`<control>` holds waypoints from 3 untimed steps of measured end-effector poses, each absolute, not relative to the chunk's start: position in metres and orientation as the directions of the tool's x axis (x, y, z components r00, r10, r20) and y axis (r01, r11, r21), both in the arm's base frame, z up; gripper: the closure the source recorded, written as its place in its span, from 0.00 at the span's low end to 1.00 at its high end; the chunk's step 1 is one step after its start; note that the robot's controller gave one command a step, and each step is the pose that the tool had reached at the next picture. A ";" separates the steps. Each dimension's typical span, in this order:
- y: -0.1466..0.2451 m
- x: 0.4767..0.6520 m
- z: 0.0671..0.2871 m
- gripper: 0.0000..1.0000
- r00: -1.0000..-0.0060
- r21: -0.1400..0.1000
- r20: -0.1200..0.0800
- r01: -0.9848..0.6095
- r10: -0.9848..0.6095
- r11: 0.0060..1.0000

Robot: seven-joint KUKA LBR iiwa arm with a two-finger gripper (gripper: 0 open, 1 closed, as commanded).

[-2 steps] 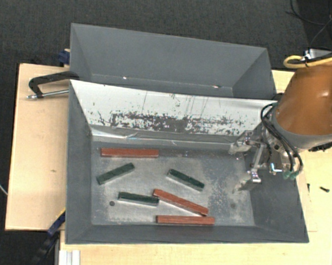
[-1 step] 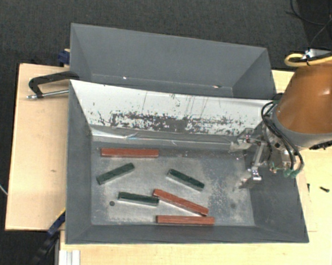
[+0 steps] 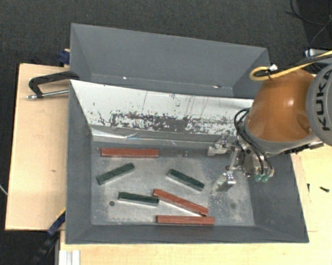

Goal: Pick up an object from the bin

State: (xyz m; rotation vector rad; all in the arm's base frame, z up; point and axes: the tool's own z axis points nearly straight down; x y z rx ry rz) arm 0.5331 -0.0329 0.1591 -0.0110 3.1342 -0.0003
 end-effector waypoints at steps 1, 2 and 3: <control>-0.043 0.527 0.075 1.00 -0.999 0.002 0.012 0.043 0.043 0.999; -0.044 0.531 0.073 0.00 -0.999 0.001 -0.011 0.045 0.045 0.999; -0.044 0.531 0.073 0.00 -0.999 0.001 -0.011 0.045 0.045 0.999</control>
Offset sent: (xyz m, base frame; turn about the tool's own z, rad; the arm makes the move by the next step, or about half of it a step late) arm 0.0000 0.0000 0.0000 0.0000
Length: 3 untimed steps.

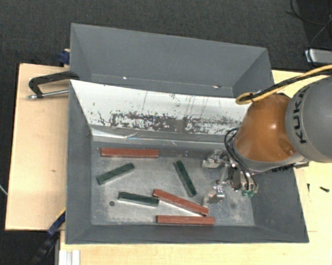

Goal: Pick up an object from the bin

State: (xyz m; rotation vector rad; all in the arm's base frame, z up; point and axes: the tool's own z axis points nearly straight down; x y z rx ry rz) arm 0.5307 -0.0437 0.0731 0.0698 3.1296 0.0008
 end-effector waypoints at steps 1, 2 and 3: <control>0.017 0.541 0.077 1.00 -1.000 0.001 0.014 0.025 0.025 1.000; 0.017 0.546 0.074 0.00 -0.999 0.002 -0.016 0.028 0.028 1.000; 0.017 0.546 0.074 0.00 -0.999 0.002 -0.015 0.028 0.028 1.000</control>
Offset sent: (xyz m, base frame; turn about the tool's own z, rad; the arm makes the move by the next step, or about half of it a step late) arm 0.0000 0.0000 0.0000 0.0000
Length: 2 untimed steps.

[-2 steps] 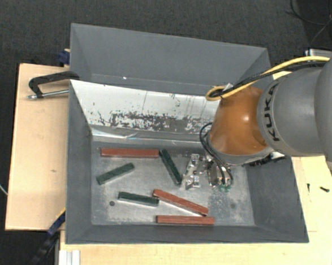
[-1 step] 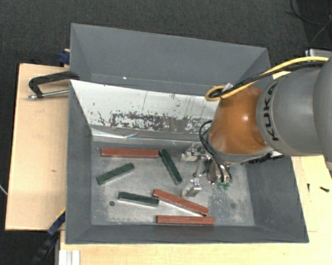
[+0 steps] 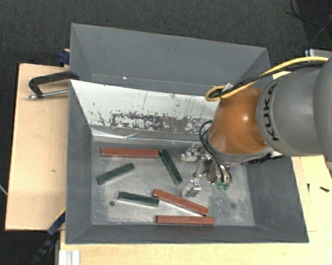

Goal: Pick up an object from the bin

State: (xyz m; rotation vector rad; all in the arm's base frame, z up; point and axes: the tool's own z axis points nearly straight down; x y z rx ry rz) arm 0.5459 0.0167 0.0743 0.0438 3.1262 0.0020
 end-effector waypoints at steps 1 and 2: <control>0.075 0.582 0.078 1.00 -0.999 0.000 0.007 -0.039 -0.039 0.999; 0.075 0.582 0.078 1.00 -0.999 0.001 0.005 -0.039 -0.039 0.999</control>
Offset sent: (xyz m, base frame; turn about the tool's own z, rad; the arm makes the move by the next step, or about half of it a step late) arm 0.0000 0.0000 0.0000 0.0000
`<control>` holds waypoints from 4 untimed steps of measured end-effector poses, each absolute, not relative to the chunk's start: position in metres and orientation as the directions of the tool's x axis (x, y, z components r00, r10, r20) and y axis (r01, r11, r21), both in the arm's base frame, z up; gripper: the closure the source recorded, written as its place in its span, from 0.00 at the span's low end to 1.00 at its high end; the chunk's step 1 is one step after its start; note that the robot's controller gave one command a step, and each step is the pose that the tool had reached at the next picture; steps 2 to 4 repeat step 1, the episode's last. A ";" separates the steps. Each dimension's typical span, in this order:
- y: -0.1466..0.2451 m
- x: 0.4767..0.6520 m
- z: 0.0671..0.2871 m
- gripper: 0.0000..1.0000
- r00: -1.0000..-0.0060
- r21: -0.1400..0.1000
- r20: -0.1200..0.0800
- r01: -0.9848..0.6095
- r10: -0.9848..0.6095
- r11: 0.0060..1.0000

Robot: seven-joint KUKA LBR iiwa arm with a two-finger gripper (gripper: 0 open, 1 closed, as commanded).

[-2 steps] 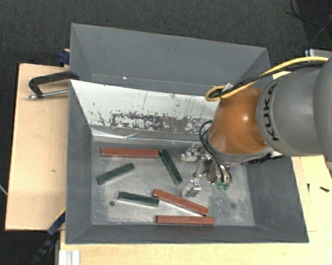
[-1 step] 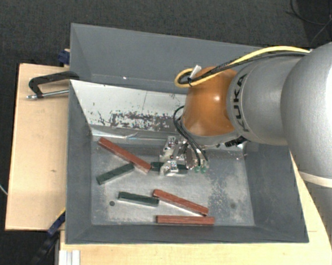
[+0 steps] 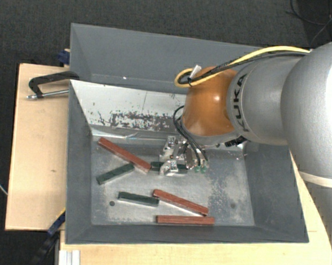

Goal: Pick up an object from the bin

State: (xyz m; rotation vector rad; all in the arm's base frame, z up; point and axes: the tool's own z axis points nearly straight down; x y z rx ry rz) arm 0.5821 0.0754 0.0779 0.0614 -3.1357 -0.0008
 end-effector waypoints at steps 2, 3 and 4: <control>0.085 0.566 0.222 1.00 -0.999 0.002 -0.008 -0.036 -0.036 0.999; 0.085 0.566 0.222 1.00 -0.999 0.002 -0.008 -0.036 -0.036 0.999; 0.085 0.566 0.222 1.00 -0.999 0.002 -0.008 -0.036 -0.036 0.999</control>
Offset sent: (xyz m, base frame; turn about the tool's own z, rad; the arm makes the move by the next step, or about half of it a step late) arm 0.0000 0.0000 0.0000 0.0000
